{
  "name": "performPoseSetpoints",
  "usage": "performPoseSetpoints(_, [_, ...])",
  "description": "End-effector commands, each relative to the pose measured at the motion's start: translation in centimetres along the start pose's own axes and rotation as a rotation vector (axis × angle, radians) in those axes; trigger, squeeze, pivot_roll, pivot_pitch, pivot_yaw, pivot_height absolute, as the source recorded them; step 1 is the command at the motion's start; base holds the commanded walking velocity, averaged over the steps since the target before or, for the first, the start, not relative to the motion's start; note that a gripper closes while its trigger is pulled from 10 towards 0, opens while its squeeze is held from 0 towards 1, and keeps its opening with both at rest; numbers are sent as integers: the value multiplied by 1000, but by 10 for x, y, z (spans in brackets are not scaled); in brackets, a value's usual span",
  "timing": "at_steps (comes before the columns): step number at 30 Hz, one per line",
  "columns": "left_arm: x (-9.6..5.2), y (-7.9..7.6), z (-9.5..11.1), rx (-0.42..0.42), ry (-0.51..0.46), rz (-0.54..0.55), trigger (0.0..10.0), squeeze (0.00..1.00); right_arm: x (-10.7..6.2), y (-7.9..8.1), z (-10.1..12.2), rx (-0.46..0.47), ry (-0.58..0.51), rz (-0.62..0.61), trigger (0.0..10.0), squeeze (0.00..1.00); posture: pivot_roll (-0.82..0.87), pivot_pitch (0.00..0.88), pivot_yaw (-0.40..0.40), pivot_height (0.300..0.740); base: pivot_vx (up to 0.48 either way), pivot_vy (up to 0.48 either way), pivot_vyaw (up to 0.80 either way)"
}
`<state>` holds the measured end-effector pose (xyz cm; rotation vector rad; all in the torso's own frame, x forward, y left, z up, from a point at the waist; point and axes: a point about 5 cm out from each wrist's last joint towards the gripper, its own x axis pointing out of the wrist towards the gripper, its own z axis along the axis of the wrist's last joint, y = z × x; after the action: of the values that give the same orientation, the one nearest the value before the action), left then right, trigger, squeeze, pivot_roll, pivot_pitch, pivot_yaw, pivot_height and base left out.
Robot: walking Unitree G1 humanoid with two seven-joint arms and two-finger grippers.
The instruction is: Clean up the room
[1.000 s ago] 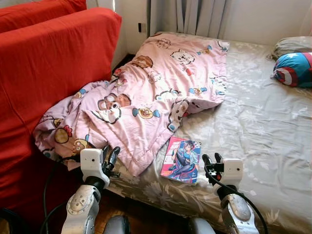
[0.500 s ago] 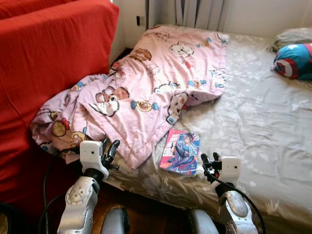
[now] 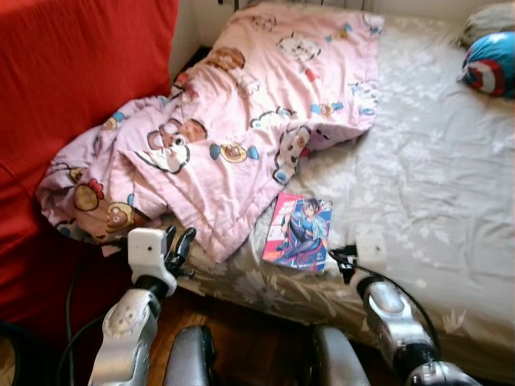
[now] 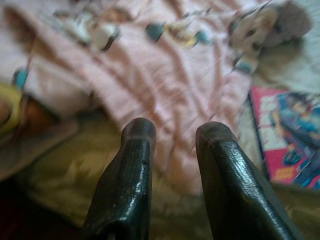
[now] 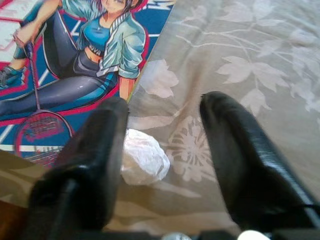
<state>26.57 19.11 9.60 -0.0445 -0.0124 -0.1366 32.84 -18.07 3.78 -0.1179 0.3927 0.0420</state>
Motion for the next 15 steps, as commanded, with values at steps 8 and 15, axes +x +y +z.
performPoseSetpoints(8, [-28, 5, 1, 12, 50, 30, 10000, 0, 9, -22, 25, -304, 68, 94, 10000, 0, 119, 337, 20, 602, 0, 0, 0])
performPoseSetpoints(15, [-27, 7, 4, 15, 50, 35, 10000, 0, 9, -37, 38, -411, 77, 138, 10000, 0, 120, 335, 22, 602, 0, 0, 0])
